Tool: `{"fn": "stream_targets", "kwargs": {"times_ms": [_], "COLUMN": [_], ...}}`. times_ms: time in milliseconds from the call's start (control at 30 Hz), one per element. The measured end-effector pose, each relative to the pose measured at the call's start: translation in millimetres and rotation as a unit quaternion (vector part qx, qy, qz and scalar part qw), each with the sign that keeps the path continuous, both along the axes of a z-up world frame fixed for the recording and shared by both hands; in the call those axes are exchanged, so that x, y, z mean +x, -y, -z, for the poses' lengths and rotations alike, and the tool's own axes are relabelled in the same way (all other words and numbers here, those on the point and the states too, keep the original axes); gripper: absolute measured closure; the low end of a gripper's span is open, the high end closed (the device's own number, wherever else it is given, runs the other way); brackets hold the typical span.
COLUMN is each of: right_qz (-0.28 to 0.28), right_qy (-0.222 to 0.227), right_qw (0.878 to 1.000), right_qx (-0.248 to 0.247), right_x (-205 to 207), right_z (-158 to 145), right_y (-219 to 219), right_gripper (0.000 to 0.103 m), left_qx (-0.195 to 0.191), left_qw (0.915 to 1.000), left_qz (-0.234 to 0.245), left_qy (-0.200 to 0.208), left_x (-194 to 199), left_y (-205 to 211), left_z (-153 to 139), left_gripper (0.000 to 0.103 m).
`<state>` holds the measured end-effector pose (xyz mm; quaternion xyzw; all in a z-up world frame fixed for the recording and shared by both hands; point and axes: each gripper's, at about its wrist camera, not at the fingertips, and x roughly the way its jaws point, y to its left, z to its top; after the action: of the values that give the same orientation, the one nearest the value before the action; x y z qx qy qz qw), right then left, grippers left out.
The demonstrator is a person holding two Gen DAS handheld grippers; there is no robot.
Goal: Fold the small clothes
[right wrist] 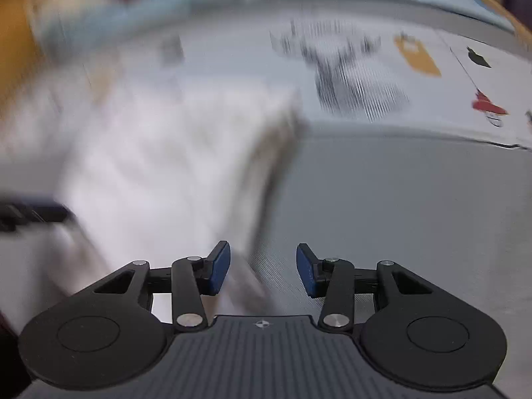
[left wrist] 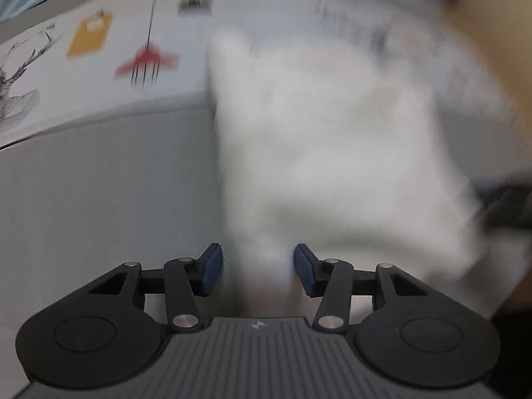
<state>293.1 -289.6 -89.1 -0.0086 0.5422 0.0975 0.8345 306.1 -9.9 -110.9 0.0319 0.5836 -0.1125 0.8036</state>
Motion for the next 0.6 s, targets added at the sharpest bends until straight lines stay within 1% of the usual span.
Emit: {"fn": "stream_targets", "kwargs": {"times_ms": [33,67,133,167,200,233,267,300,333,367,400,433,467,500,533,600], "right_qz": [-0.01,-0.019,-0.022,-0.017,-0.015,-0.016,-0.021,-0.029,-0.038,-0.046,-0.053,-0.055,-0.052,-0.043,-0.028,0.011], "right_qy": [-0.01,-0.008,0.013,0.023,0.029,0.031,0.027,0.017,0.001,-0.018,-0.037,-0.042,-0.036,-0.023,-0.005,0.04], "right_qw": [0.999,0.999,1.0,1.0,0.999,0.999,0.999,0.999,0.999,0.998,0.995,0.993,0.992,0.994,0.996,0.998], "right_qx": [-0.03,-0.041,-0.018,-0.001,0.011,0.015,0.013,0.001,-0.017,-0.041,-0.074,-0.095,-0.105,-0.1,-0.086,-0.054], "right_x": [-1.3,-3.2,-6.8,-8.0,-9.3,-11.3,-13.1,-13.7,-16.1,-17.8,-20.4,-24.3,-26.3,-27.8,-28.9,-34.0], "right_z": [5.8,6.2,-3.2,-9.4,-13.7,-15.6,-15.3,-11.8,-6.2,1.3,8.8,12.0,9.5,2.4,-7.4,-31.3], "right_y": [-3.2,-5.1,-1.7,0.8,2.7,2.7,2.0,-0.2,-3.8,-6.1,-7.2,-6.6,-3.9,-0.3,5.4,18.6], "right_gripper": [0.057,0.057,0.057,0.057,0.057,0.057,0.057,0.057,0.057,0.057,0.057,0.057,0.057,0.057,0.057,0.057], "left_qx": [0.02,0.023,0.007,-0.002,-0.006,0.003,0.02,0.034,0.043,0.047,0.047,0.047,0.049,0.052,0.054,0.042], "left_qw": [0.9998,0.9996,0.9994,0.9994,0.9995,0.9998,0.9997,0.9993,0.9989,0.9988,0.9988,0.9989,0.9987,0.998,0.9964,0.9915], "left_qz": [0.008,0.011,0.011,0.01,0.01,0.01,0.011,0.013,0.013,0.011,0.007,0.002,-0.006,-0.016,-0.031,-0.062], "left_qy": [0.001,0.015,0.031,0.033,0.03,0.018,0.003,-0.011,-0.016,-0.012,-0.006,0.002,0.014,0.03,0.057,0.107], "left_x": [-4.1,-7.3,-12.9,-15.1,-16.9,-18.6,-19.2,-20.9,-24.7,-27.8,-30.8,-34.8,-39.0,-42.9,-48.5,-59.2], "left_y": [3.5,6.0,7.0,6.7,7.1,8.5,10.1,10.5,10.7,10.2,8.8,6.6,4.5,1.1,-4.1,-13.9], "left_z": [2.0,-3.0,-12.7,-14.5,-13.0,-7.9,-1.7,5.0,7.0,4.2,-0.1,-4.2,-10.3,-16.9,-27.4,-47.2], "left_gripper": [0.041,0.042,0.042,0.042,0.042,0.042,0.04,0.034,0.031,0.031,0.031,0.03,0.03,0.029,0.028,0.019]}}
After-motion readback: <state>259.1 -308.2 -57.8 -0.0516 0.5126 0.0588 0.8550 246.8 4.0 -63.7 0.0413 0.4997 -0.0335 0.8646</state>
